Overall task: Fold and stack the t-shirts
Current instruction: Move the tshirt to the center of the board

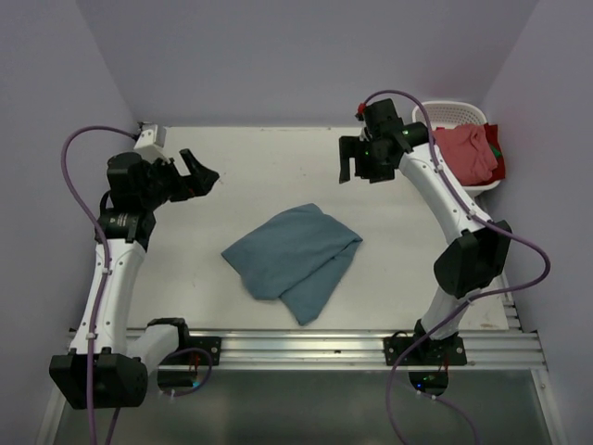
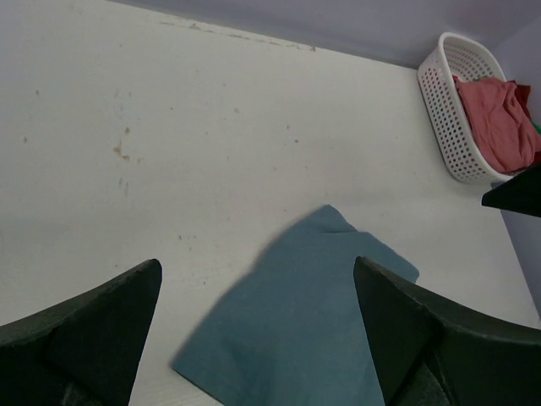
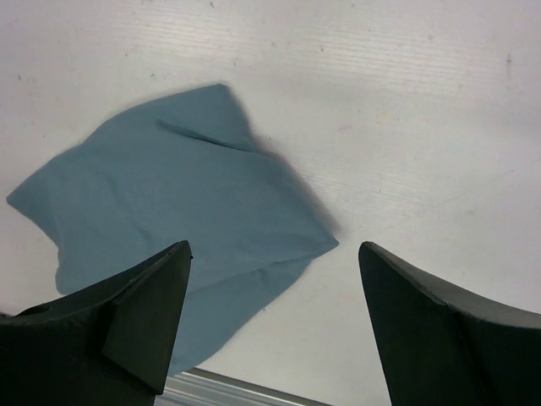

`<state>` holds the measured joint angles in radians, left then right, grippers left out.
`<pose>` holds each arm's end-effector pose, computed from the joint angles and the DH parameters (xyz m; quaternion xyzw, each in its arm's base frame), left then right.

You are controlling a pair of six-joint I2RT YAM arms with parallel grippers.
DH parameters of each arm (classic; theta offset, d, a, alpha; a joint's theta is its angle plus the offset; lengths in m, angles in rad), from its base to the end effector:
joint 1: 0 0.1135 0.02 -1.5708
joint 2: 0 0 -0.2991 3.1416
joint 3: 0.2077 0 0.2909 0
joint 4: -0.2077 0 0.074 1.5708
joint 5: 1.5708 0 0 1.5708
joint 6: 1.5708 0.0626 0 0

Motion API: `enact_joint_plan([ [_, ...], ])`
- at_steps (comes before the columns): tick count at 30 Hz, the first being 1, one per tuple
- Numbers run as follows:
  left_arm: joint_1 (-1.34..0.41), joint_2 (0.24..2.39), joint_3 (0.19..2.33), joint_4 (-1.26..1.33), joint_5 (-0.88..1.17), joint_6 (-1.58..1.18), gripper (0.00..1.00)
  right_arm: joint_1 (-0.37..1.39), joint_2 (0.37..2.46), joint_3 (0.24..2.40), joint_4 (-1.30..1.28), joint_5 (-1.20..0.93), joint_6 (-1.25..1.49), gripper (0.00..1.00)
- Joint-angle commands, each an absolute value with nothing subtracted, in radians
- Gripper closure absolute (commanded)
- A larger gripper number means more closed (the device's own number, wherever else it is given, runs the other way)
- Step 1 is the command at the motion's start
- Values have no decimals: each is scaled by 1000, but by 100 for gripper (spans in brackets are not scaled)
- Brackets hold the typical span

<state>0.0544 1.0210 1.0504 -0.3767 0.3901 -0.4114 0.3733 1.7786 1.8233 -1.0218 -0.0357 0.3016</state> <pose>0.2714 -0.0091 0.3920 -0.0771 0.8071 -0.2562 0.5263 0.4087 0.1625 0.3656 -0.0395 0.9553 0.1129 0.2703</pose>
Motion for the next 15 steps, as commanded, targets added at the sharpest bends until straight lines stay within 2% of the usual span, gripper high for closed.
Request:
enact_joint_plan([
  [1,23,1054,1035,-471,486,-338,0,377,1678,1816,-1035,60,337,16],
  [9,-334,1207,1043,-572,400,-272,1,379,1554,1744,-999,110,408,18],
  [15,-572,1434,1156,-609,269,-226,5,377,1494,1689,-982,110,413,18],
])
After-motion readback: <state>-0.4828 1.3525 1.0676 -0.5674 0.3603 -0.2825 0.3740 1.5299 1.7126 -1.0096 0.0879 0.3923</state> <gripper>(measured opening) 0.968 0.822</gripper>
